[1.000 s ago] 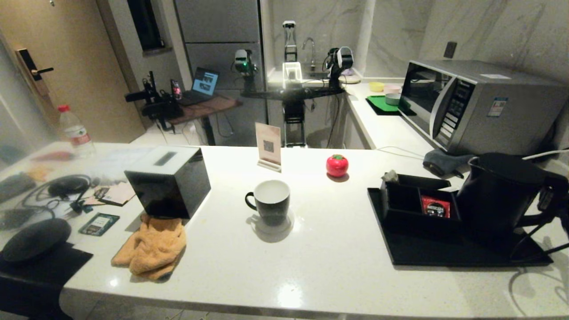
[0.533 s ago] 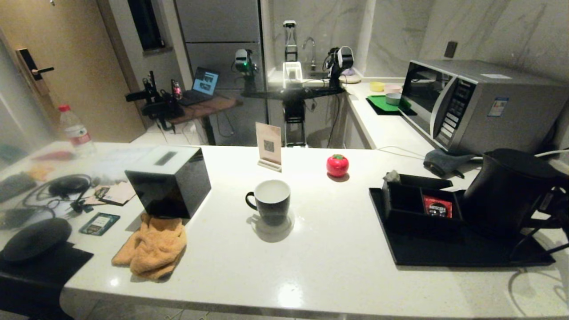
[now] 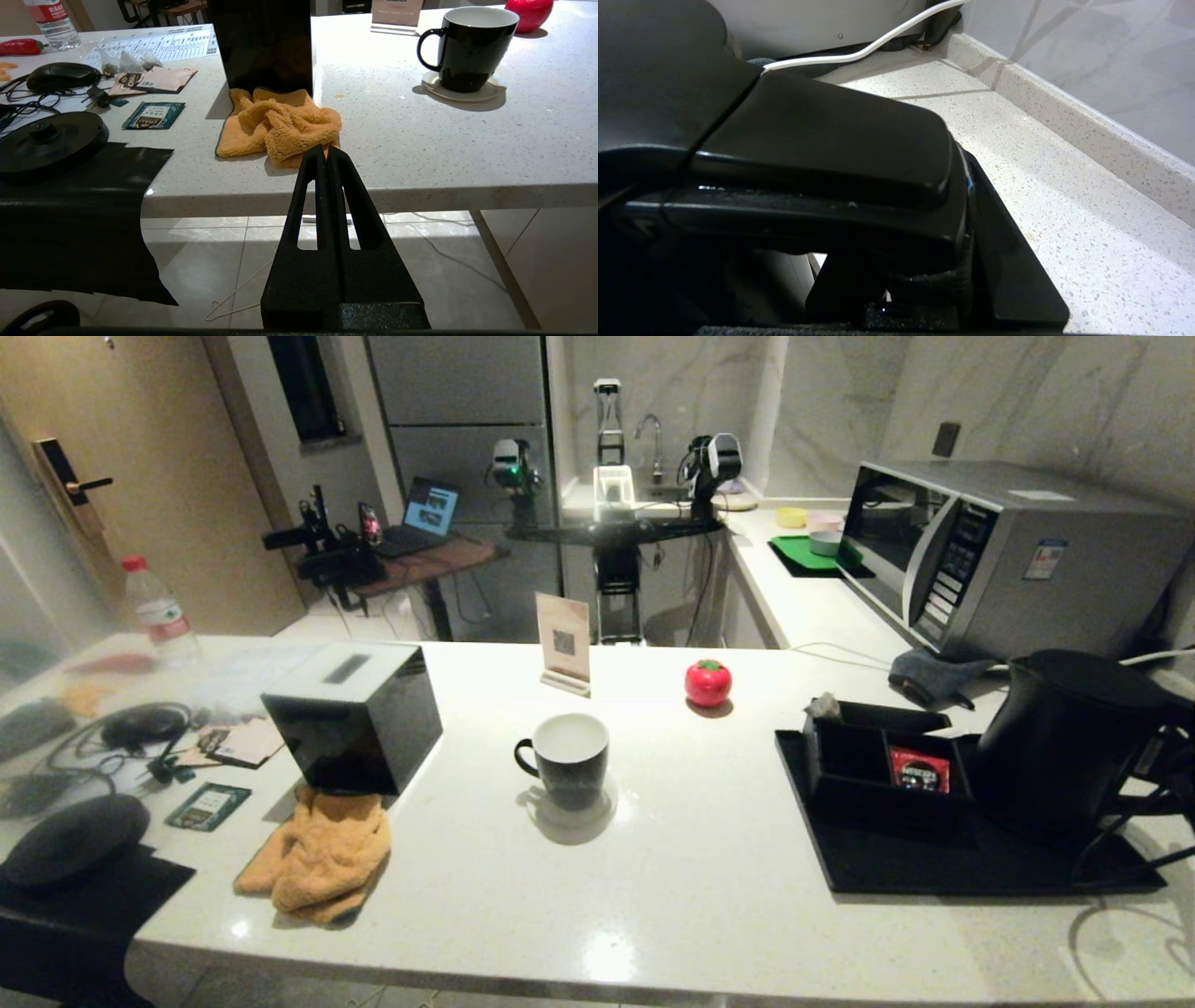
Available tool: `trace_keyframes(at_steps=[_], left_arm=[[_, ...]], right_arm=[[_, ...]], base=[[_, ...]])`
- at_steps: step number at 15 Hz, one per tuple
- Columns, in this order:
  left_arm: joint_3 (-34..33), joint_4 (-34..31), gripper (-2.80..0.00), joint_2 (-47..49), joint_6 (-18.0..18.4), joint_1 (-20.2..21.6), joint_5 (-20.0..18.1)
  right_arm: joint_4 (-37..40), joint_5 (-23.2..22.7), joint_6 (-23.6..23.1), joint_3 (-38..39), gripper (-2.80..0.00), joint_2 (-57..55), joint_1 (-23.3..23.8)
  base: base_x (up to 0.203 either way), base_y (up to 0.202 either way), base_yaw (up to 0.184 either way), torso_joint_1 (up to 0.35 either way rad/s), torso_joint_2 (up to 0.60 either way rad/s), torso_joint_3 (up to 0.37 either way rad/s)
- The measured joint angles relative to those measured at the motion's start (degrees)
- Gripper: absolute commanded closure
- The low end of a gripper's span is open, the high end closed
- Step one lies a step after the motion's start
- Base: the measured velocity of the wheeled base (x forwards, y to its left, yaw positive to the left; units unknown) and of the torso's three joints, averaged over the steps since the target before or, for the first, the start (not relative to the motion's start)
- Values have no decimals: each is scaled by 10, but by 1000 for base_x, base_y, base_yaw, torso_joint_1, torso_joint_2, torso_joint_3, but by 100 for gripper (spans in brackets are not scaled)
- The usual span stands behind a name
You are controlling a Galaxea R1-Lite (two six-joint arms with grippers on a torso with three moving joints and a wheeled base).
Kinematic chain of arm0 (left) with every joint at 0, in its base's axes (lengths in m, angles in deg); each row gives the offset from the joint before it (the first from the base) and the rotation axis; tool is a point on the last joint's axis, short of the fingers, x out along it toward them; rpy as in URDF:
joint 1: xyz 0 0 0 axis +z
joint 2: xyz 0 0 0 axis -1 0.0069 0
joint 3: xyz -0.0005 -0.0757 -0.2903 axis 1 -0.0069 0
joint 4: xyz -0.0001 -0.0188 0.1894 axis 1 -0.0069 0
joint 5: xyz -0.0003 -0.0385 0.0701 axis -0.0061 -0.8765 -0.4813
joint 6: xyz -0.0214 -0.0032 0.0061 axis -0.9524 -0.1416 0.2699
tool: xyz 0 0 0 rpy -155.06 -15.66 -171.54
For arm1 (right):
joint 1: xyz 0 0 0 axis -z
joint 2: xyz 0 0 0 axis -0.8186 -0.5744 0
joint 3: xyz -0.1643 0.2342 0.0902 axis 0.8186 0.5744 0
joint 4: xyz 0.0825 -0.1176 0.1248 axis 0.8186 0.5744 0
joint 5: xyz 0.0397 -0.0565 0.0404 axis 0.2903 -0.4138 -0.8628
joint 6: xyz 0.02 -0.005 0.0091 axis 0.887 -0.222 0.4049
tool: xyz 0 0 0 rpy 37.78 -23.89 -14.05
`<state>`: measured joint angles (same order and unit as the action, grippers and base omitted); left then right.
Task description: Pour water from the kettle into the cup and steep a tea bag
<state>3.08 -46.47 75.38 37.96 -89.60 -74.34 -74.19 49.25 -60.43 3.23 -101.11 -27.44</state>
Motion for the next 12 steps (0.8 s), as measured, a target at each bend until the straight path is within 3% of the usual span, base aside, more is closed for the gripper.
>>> trace_keyframes(at_steps=[12], left_arm=[[0, 0, 0, 0, 0, 0, 0]], right_arm=[[33, -2, 6, 5, 0, 73, -1]], base=[[0, 0, 0, 0, 0, 0]])
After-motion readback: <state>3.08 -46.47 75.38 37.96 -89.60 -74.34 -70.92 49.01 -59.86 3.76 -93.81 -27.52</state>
